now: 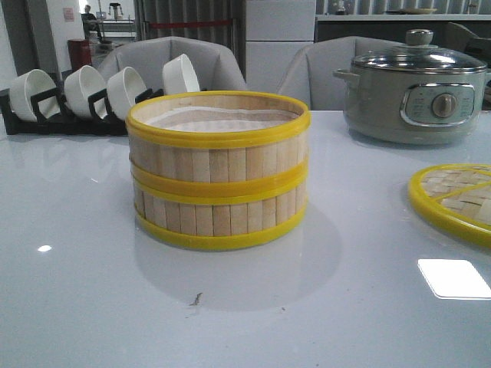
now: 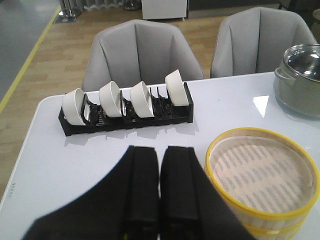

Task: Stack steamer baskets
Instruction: 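Raise the left gripper away from the stacked baskets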

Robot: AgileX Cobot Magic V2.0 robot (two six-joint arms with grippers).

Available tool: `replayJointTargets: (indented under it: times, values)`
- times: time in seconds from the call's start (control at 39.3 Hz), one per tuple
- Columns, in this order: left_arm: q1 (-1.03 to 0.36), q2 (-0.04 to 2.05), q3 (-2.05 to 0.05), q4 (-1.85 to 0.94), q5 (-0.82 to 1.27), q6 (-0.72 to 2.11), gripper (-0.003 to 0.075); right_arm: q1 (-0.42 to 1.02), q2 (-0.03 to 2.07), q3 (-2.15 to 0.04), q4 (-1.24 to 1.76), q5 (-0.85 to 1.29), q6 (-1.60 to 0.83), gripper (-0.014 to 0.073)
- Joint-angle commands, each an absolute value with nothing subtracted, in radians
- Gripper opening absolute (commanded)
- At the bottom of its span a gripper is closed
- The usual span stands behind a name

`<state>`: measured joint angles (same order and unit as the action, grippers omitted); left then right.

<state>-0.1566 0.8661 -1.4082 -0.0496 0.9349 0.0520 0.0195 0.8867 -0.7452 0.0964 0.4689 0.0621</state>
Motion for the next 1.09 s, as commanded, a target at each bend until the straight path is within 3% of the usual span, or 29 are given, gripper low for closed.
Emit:
replayJointTargets:
  times: [0.0, 0.23, 0.51, 0.97, 1.07]
  values:
    - [-0.153, 0.720, -1.280, -0.025, 0.790, 0.052, 0.0088, 0.020, 0.888, -0.779, 0.114, 0.373, 0.059, 0.0370]
    - [-0.153, 0.467, -0.976, -0.013, 0.682, 0.052, 0.0088, 0.020, 0.890, -0.779, 0.124, 0.328, 0.059, 0.0370]
    - [-0.153, 0.347, -0.748, -0.045, 0.589, 0.043, 0.0088, 0.020, 0.890, -0.779, 0.124, 0.329, 0.059, 0.0370]
    - [-0.153, 0.346, -0.713, -0.078, 0.548, 0.033, 0.0088, 0.020, 0.890, -0.779, 0.124, 0.335, 0.059, 0.0370]
    - [-0.153, 0.346, -0.713, -0.078, 0.548, 0.033, 0.0088, 0.020, 0.890, -0.779, 0.124, 0.337, 0.059, 0.0325]
